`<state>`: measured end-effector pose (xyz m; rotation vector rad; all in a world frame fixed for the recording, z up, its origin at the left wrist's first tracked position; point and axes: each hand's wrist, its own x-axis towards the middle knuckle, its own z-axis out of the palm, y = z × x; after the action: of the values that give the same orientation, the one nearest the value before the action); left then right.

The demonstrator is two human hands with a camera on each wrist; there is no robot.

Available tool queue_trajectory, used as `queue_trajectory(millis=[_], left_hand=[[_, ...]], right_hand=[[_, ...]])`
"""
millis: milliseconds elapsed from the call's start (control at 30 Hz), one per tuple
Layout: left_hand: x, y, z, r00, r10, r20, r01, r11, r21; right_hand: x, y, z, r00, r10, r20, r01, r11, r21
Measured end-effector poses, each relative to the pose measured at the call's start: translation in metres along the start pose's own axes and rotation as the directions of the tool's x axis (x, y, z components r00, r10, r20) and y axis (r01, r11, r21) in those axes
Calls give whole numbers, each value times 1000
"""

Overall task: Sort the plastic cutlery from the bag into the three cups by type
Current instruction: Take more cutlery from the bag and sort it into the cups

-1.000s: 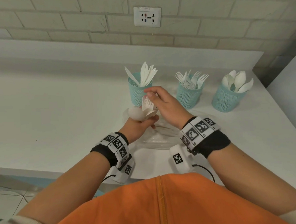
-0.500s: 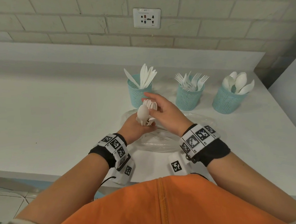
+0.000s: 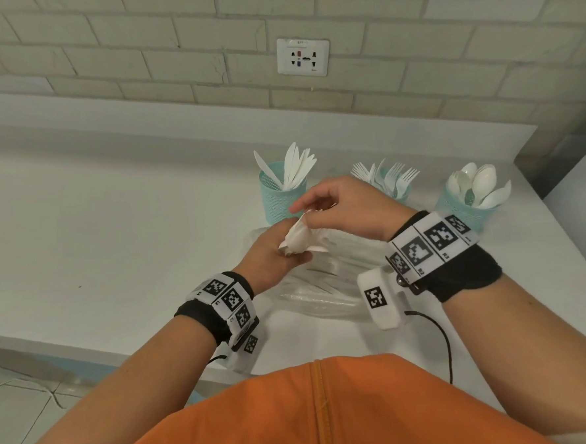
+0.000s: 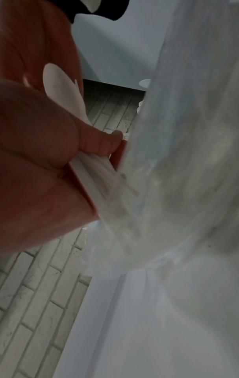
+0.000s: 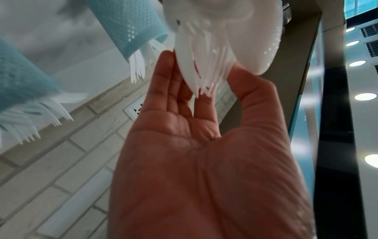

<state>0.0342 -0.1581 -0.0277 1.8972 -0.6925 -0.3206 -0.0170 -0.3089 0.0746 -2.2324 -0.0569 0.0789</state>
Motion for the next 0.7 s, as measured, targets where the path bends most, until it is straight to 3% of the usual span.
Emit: queue_trajectory(millis=[300, 567, 700], left_hand=[[5, 20, 5, 999, 50, 3, -50, 997, 57], [6, 34, 8, 999, 30, -14, -28, 990, 135], [11, 36, 1, 999, 27, -40, -20, 985, 169]], right_hand=[[5, -4, -31, 999, -48, 16, 50, 980, -192], [11, 10, -36, 974, -151, -169, 121, 977, -175], [19, 10, -37, 933, -161, -323, 160, 987, -29]])
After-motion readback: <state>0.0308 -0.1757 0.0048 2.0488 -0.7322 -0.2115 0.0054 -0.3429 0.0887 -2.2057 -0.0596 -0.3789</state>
